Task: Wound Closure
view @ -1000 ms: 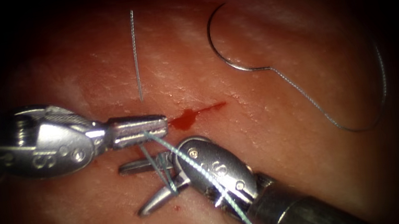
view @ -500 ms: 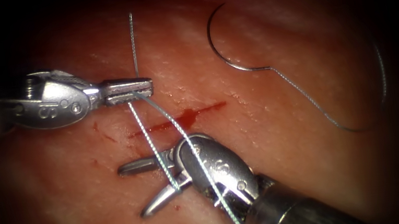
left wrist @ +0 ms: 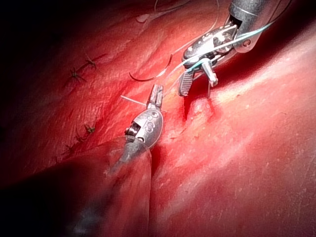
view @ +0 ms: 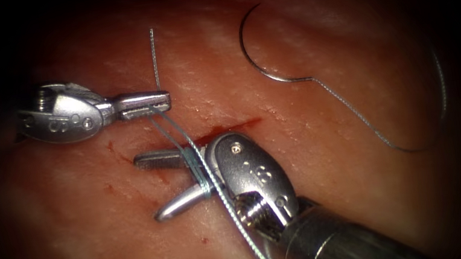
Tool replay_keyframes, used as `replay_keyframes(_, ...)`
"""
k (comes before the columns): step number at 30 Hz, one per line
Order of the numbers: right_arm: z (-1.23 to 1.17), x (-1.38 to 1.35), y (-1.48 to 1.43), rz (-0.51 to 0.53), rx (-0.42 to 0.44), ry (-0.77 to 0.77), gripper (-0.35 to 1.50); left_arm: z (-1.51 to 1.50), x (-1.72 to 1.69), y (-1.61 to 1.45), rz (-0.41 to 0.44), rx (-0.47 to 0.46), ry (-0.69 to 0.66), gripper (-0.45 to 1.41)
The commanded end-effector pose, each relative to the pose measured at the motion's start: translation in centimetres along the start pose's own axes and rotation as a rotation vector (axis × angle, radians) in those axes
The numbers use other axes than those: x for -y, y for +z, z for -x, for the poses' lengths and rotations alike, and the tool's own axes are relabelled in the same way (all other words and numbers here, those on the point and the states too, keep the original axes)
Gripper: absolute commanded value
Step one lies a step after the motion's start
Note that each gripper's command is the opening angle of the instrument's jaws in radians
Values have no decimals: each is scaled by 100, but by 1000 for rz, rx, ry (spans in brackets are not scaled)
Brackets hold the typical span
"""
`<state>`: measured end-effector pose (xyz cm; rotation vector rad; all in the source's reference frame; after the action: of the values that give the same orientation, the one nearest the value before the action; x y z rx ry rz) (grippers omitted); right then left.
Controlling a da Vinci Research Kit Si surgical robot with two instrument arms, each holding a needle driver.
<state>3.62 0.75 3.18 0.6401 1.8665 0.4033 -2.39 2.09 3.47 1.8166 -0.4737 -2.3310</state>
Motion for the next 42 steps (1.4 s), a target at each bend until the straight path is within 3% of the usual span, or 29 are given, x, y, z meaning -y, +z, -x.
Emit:
replay_keyframes(1,3,-17,1,17,-17,8,106,5,0,1,-8,-8,4,-45)
replay_keyframes(8,1,-34,-8,66,-65,13,104,2,-10,-11,-35,-37,4,-45)
replay_keyframes(27,-1,-41,-14,71,-63,13,101,-18,-40,-20,-24,-132,29,-45)
replay_keyframes(37,-5,-38,-14,81,-73,40,98,-3,-36,-18,-23,-133,30,-45)
replay_keyframes(42,-2,-37,-16,70,-56,49,96,-14,-22,-26,-24,-129,40,-45)
